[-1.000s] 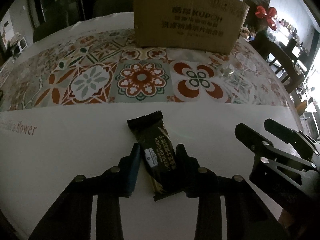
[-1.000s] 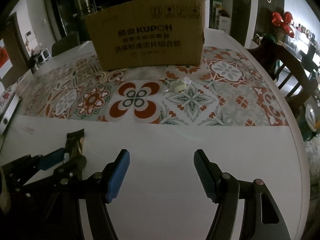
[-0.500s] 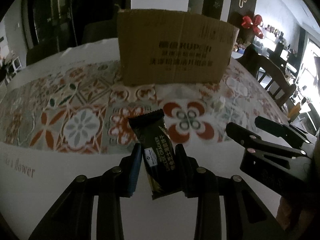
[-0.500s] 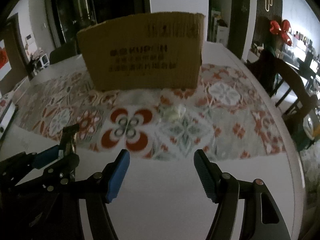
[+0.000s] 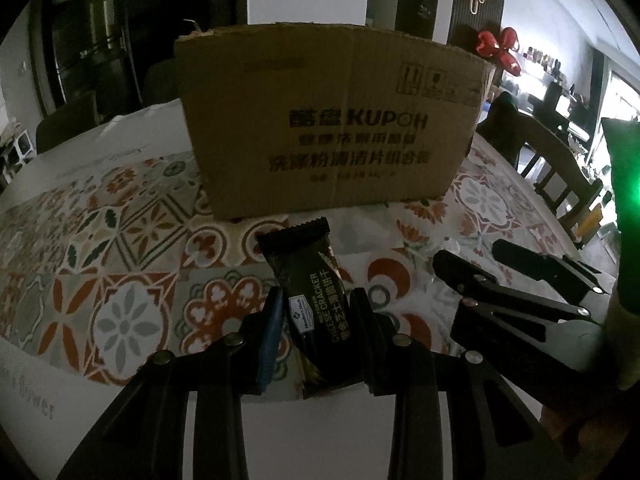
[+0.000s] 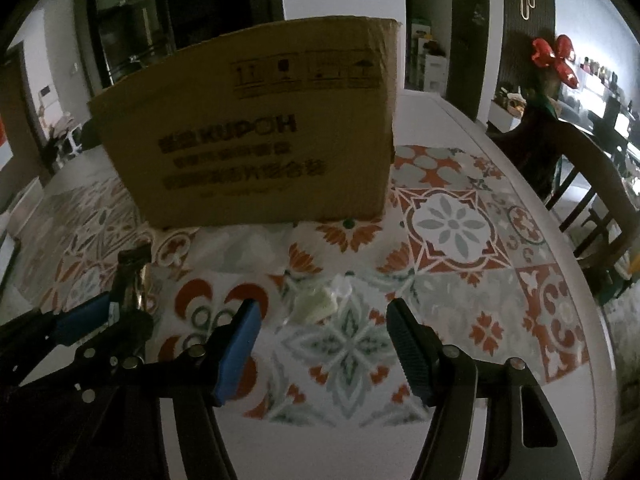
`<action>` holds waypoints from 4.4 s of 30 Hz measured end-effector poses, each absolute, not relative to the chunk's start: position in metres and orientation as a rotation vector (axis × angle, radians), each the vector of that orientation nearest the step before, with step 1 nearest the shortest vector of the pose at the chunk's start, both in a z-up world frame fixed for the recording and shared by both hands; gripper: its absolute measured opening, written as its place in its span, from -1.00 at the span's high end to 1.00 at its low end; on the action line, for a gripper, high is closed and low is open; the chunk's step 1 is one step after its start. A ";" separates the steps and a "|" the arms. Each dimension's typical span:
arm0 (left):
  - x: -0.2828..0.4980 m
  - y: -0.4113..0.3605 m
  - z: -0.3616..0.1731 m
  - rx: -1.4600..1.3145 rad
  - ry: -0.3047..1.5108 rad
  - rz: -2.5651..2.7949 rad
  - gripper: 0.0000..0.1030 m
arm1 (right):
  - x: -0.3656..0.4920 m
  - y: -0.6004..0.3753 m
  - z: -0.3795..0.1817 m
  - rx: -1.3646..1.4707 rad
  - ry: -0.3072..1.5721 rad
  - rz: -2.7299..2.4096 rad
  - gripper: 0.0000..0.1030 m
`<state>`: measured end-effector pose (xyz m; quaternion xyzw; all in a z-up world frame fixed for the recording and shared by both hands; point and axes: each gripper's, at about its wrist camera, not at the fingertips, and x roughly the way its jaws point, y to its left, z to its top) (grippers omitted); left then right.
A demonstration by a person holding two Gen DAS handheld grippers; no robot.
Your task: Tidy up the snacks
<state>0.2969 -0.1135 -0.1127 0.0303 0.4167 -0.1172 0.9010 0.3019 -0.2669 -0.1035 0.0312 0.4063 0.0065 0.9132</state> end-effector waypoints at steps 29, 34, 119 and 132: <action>0.293 -0.109 -0.086 0.041 0.810 -0.276 0.36 | 0.290 -0.263 -0.089 0.069 0.803 0.044 0.32; 0.284 -0.101 -0.056 0.023 0.748 -0.293 0.36 | 0.275 -0.263 -0.060 0.076 0.733 0.049 0.32; 0.190 -0.044 0.059 0.108 0.406 -0.114 -1.00 | 0.181 -0.249 0.077 -0.011 0.374 -0.097 -0.94; 0.107 -0.036 0.049 0.133 0.421 -0.139 -1.00 | 0.102 -0.240 0.061 0.005 0.450 -0.093 -0.94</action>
